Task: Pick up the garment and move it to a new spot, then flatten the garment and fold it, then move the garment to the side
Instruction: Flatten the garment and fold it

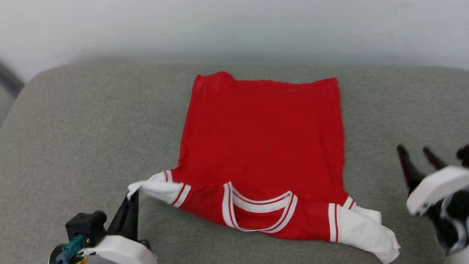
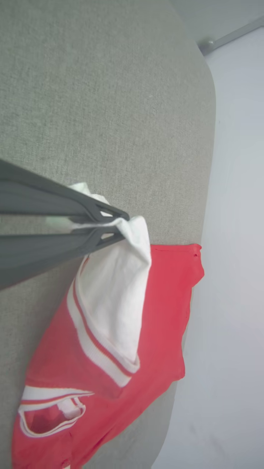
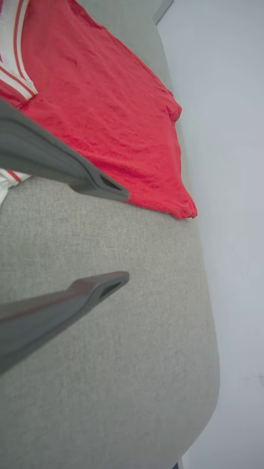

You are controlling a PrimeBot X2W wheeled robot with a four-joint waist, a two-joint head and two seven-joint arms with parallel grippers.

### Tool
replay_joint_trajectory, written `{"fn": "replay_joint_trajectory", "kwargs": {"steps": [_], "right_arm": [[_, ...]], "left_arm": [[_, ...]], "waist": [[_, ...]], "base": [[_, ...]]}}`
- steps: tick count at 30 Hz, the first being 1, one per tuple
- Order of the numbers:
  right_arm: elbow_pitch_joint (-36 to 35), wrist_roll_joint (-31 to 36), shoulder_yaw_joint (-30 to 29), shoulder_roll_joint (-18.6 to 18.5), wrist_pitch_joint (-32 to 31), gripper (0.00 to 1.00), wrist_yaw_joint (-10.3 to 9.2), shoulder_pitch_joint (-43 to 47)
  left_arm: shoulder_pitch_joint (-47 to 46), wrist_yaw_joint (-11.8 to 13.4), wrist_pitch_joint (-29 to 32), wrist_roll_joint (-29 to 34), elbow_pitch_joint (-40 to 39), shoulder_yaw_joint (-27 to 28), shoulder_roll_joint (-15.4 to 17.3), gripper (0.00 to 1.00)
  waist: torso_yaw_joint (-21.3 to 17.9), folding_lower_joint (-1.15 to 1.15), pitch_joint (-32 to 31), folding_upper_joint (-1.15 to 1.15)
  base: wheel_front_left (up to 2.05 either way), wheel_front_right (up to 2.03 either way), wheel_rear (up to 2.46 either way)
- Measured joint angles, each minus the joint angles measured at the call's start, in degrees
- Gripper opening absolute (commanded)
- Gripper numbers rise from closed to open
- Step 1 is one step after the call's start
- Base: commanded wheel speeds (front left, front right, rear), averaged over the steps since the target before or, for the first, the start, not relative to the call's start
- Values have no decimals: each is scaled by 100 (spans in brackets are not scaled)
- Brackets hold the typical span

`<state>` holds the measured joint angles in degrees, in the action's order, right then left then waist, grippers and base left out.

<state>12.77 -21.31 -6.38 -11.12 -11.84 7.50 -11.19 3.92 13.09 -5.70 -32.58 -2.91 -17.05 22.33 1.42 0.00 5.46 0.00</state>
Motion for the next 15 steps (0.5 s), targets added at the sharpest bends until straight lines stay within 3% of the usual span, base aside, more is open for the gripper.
{"fn": "replay_joint_trajectory", "kwargs": {"steps": [5, 15], "right_arm": [[876, -55, 82, -443, -486, 100, 0, -1409], [2256, 174, 276, -1009, -2335, 100, -1, -3848]], "left_arm": [[-516, -120, -73, 178, -193, -205, -124, 0], [-1336, -361, -419, 320, -202, -463, -426, 0]], "waist": [[290, 1, 480, 0], [958, 2, 1637, 0]], "base": [[0, 0, 0], [0, 0, 0]]}}
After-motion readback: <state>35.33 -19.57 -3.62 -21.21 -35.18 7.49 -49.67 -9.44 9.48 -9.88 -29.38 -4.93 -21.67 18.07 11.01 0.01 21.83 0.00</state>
